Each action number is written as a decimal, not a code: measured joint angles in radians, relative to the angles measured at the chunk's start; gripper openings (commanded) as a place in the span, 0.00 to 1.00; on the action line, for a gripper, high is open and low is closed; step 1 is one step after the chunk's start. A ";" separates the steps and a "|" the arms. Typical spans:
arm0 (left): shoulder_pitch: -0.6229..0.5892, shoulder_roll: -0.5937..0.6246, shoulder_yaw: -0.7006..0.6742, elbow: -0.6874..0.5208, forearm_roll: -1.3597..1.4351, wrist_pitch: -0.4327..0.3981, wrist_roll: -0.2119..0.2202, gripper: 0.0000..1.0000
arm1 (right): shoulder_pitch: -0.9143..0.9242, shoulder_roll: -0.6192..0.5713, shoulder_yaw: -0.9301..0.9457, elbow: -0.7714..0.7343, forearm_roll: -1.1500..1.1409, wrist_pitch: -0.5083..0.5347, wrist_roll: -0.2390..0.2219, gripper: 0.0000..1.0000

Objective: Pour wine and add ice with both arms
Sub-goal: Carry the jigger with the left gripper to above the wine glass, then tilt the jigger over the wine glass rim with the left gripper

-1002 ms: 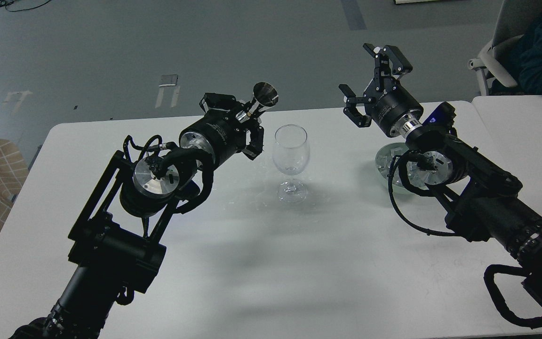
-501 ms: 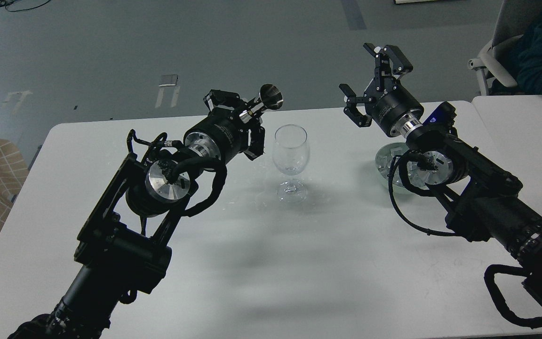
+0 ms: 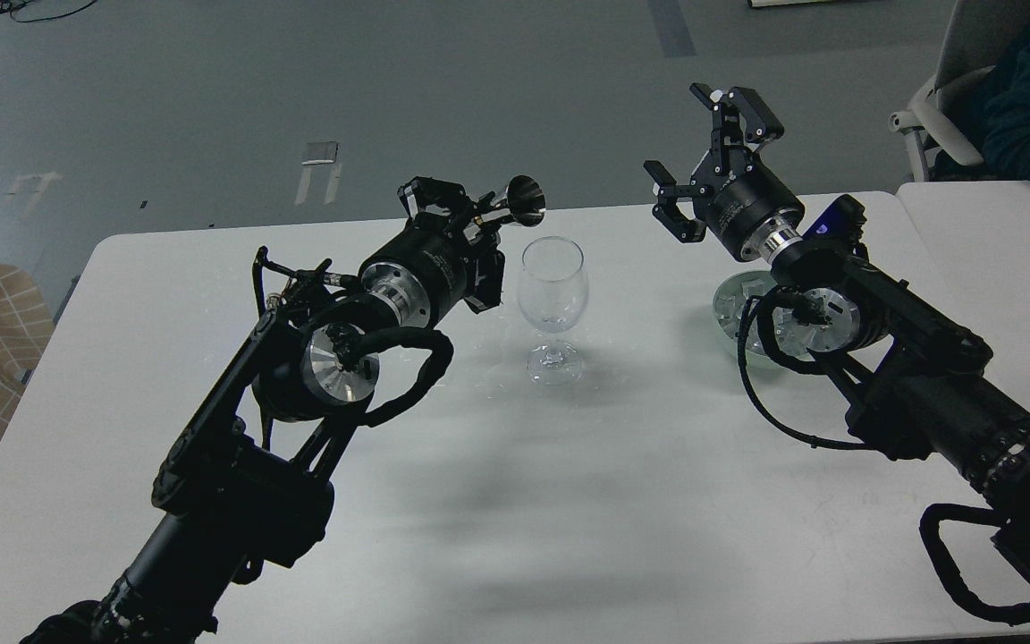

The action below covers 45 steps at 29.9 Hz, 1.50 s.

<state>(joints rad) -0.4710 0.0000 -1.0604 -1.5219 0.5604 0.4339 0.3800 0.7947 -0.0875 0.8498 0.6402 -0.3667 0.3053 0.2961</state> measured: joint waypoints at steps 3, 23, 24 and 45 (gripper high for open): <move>0.001 0.000 0.009 0.000 0.027 -0.002 -0.001 0.00 | 0.000 0.000 0.000 0.000 0.000 0.000 0.000 1.00; 0.006 0.000 0.077 0.006 0.232 -0.001 0.001 0.00 | -0.005 0.000 0.000 0.002 0.000 0.000 0.000 1.00; 0.006 0.000 0.081 0.006 0.246 -0.001 0.001 0.00 | -0.006 0.001 0.000 0.002 0.000 0.000 0.000 1.00; 0.008 0.000 0.127 0.014 0.426 0.011 -0.001 0.00 | -0.017 0.004 0.000 0.003 -0.001 0.000 0.000 1.00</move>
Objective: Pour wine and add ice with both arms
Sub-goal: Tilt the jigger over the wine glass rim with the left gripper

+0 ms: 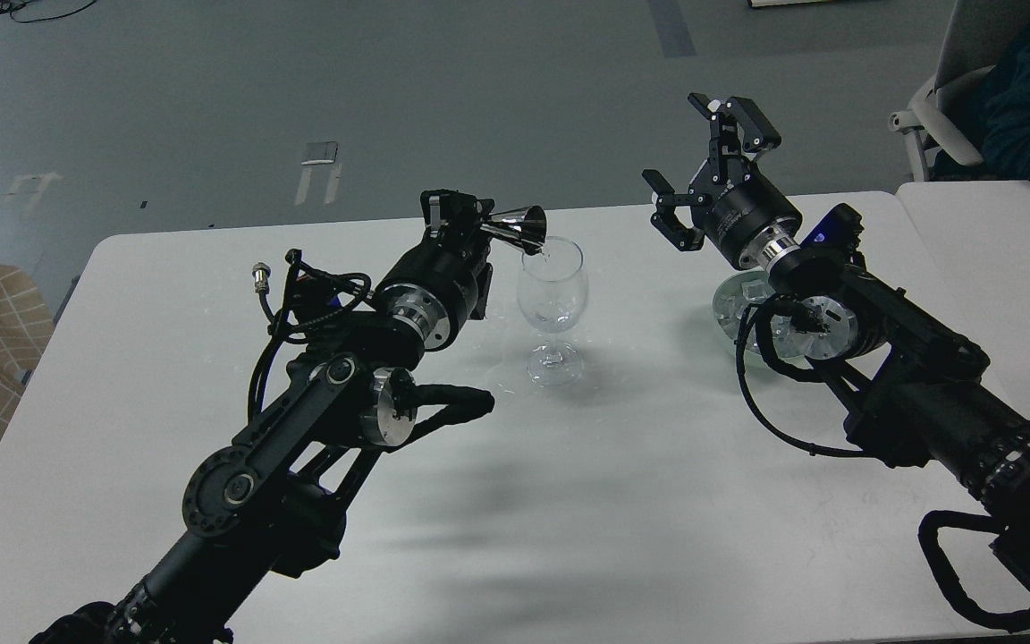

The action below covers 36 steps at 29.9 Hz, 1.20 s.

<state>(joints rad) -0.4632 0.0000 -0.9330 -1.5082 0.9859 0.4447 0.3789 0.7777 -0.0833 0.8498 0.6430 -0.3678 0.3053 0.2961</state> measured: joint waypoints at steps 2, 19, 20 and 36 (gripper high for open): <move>0.000 0.000 0.003 0.000 0.023 0.000 0.000 0.00 | -0.003 -0.001 0.000 0.000 0.000 0.000 0.000 1.00; -0.003 0.000 0.039 0.002 0.197 0.000 0.003 0.00 | -0.006 -0.001 0.000 0.003 0.000 0.002 0.000 1.00; -0.003 0.000 0.039 0.002 0.207 0.000 0.003 0.00 | -0.006 -0.001 0.000 0.003 0.000 0.002 0.000 1.00; -0.005 0.000 0.066 -0.009 0.327 0.022 0.035 0.00 | -0.009 -0.004 0.000 0.001 0.000 0.002 0.000 1.00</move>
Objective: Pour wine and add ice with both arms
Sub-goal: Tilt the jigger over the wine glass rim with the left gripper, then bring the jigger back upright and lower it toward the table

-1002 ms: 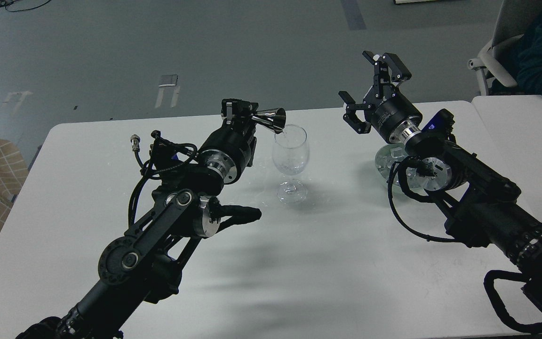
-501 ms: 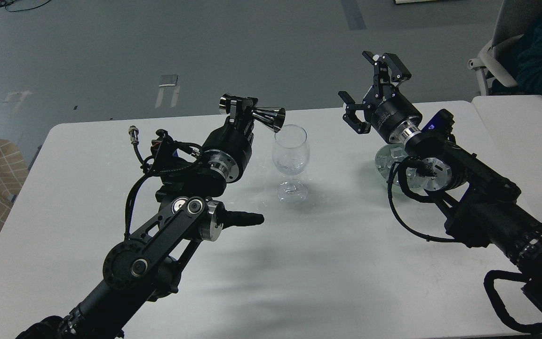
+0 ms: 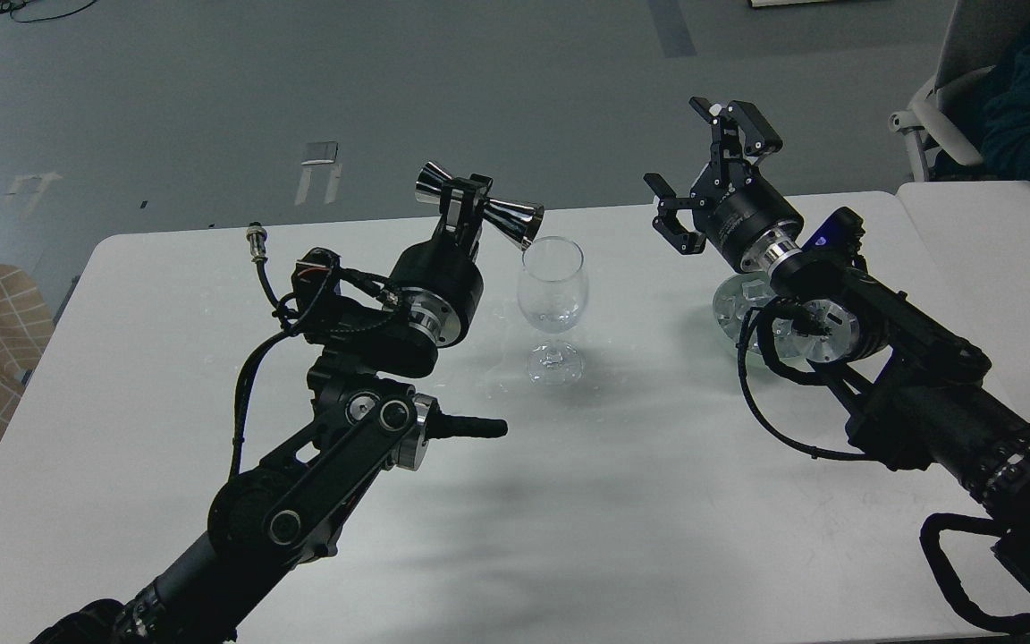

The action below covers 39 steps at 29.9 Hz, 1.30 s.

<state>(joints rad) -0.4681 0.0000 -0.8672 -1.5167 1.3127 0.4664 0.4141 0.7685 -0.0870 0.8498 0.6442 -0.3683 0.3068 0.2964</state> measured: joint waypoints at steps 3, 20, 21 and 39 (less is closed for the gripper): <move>-0.003 0.000 -0.054 -0.011 -0.141 0.018 0.025 0.00 | -0.003 0.000 0.000 0.000 0.000 0.000 0.000 1.00; 0.144 0.000 -0.728 -0.046 -1.061 -0.100 -0.013 0.00 | -0.005 0.002 -0.003 0.000 -0.005 0.000 -0.001 1.00; 0.179 0.000 -0.740 -0.034 -1.069 -0.153 -0.017 0.00 | -0.005 0.002 -0.008 0.000 -0.008 0.000 -0.001 1.00; 0.329 0.000 -0.781 0.292 -1.077 -0.547 -0.127 0.00 | -0.003 0.001 -0.033 0.000 -0.012 -0.002 -0.001 1.00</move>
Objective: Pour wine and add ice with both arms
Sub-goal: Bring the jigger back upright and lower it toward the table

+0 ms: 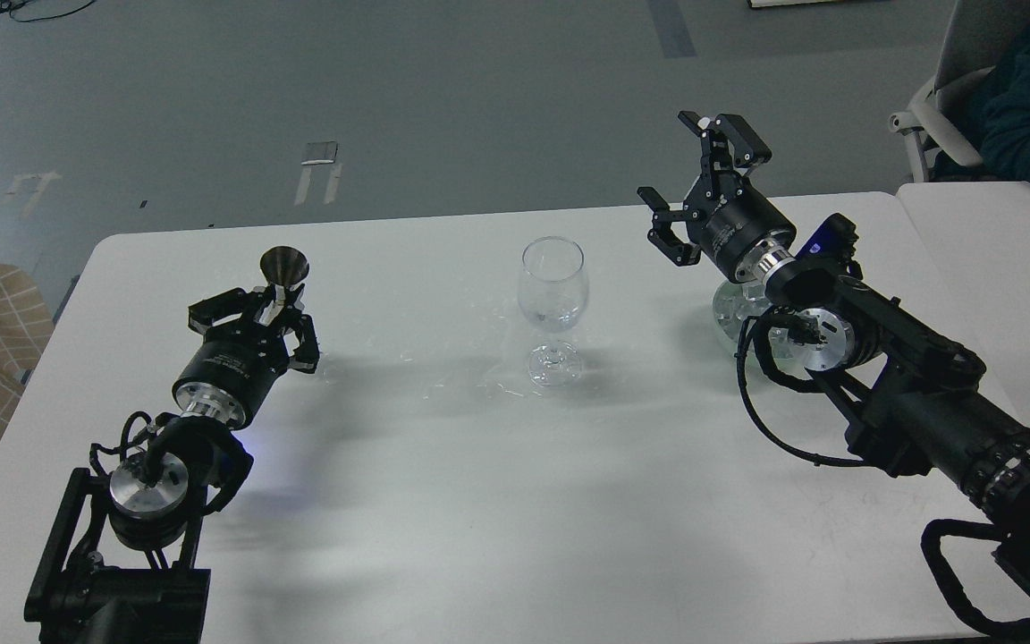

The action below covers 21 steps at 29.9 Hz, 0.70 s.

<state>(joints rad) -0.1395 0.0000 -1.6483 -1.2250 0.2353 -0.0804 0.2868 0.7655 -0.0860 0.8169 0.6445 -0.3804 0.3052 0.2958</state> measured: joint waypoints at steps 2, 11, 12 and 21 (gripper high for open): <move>-0.006 0.000 -0.002 0.017 -0.002 0.026 0.000 0.00 | 0.000 0.000 0.000 0.000 0.000 -0.001 0.000 1.00; -0.016 0.000 -0.004 0.036 -0.019 0.069 -0.009 0.04 | 0.000 -0.001 0.000 0.000 0.000 0.000 0.000 1.00; -0.016 0.000 -0.004 0.040 -0.021 0.070 -0.009 0.05 | 0.000 -0.001 0.000 0.000 0.000 0.000 0.000 1.00; -0.014 0.000 -0.004 0.057 -0.043 0.068 -0.008 0.13 | -0.001 -0.003 -0.001 -0.002 0.000 0.000 0.000 1.00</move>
<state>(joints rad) -0.1538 0.0000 -1.6524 -1.1680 0.1922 -0.0125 0.2783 0.7644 -0.0889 0.8160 0.6429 -0.3809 0.3053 0.2962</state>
